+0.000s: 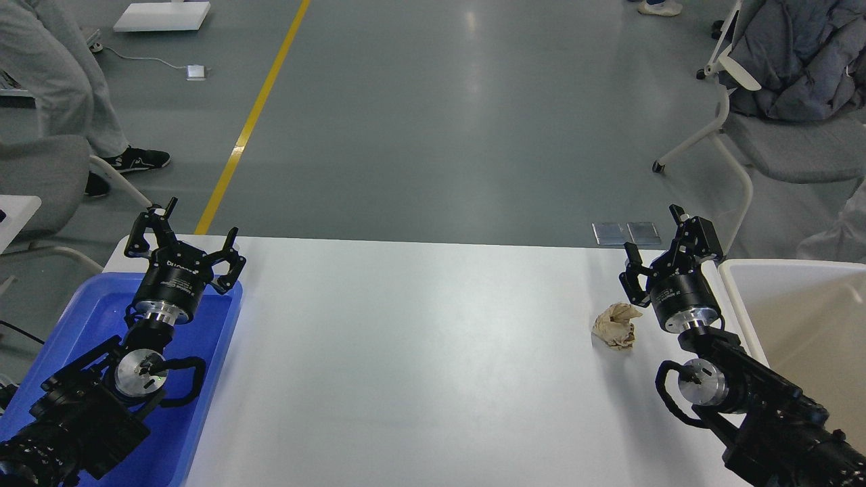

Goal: Tidy desktop
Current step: 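Move the right gripper down toward the beige crumpled object, then close the right gripper on the beige crumpled object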

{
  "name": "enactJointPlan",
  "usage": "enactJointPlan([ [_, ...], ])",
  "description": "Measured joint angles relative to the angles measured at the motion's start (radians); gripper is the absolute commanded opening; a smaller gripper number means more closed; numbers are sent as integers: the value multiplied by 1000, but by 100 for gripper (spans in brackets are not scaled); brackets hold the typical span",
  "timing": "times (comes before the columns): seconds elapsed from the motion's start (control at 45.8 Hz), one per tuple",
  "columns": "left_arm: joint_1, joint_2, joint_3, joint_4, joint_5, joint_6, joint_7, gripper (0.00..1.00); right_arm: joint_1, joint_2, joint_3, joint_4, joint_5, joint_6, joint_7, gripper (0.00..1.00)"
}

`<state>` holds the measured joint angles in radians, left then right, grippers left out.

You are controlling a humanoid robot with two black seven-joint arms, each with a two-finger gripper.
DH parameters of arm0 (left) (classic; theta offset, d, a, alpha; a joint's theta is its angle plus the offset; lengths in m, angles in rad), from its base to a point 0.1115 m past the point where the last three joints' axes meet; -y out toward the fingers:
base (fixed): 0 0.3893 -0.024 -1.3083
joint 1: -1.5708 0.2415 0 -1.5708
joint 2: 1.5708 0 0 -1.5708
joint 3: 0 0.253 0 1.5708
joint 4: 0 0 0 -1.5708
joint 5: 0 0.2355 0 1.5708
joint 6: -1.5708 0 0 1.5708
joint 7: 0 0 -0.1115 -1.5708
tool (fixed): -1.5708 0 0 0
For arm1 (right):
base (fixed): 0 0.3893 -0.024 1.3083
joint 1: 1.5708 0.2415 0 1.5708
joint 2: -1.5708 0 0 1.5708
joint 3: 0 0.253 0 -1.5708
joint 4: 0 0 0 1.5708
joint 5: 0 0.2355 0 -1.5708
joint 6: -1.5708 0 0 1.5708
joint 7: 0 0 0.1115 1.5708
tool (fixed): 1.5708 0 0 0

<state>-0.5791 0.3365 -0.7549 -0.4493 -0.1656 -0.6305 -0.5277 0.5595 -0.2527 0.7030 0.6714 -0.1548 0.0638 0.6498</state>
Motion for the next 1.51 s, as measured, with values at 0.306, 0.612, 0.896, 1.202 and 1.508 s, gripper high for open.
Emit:
enactJointPlan([
  [0.306,0,0,0,0,0,0,0,100,-3,1,-2,-4,2,4,1,99],
  [0.612,-1,-1,-1,0,0,0,0,100,-1,-3,-64,18,-3,4,-29,99],
  [0.896,-1,-1,-1,0,0,1,0,100,30,-40,-113,183,-3,-67,-133,99],
  [1.202,-1,-1,-1,0,0,1,0,100,164,-73,-356,257,-191,-235,-197,99],
  [1.508,-1,-1,-1,0,0,0,0,100,306,-110,-644,258,-334,-355,-369,99],
])
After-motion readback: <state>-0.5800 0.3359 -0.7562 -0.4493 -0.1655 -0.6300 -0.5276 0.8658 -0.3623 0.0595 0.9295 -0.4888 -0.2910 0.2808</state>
